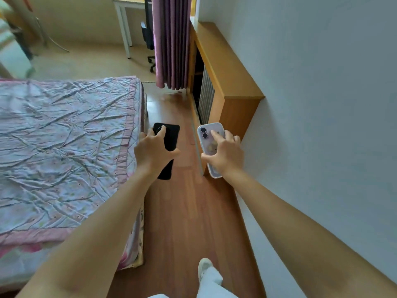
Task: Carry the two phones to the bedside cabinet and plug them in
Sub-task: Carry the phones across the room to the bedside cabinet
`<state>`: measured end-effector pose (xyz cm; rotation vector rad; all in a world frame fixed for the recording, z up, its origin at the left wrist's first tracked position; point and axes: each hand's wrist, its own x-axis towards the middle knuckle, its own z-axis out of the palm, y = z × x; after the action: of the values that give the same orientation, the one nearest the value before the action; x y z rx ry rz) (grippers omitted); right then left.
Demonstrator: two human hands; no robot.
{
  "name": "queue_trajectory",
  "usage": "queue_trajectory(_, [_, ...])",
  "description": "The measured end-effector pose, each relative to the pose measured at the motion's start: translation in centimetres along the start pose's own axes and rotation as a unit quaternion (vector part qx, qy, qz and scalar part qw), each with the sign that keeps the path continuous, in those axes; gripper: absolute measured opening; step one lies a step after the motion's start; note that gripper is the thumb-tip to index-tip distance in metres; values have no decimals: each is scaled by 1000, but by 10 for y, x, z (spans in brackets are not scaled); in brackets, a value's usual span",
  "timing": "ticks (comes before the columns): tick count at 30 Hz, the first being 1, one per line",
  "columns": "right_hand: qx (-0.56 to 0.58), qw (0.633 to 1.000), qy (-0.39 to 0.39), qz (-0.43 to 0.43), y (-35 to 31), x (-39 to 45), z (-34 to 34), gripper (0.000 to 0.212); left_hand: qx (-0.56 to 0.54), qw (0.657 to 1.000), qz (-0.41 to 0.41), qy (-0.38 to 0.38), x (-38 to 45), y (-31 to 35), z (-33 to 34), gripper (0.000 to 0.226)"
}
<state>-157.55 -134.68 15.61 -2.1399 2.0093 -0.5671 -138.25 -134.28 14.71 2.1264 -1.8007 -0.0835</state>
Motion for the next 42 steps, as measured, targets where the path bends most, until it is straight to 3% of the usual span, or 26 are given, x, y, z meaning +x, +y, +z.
queue_trajectory(5, [2,998,-37,-46,2,104,16,75,1,997,-76,10,73,2,13,79])
queue_trajectory(12, [20,994,-51,-92,-23,240,61,74,15,992,-119,24,192,-19,40,81])
queue_trajectory(30, [38,997,-48,-54,-62,611,164,71,32,995,-93,1,581,-59,125,85])
queue_trajectory(42, [30,992,-79,-96,-87,856,226,72,16,987,-162,9,807,-82,162,83])
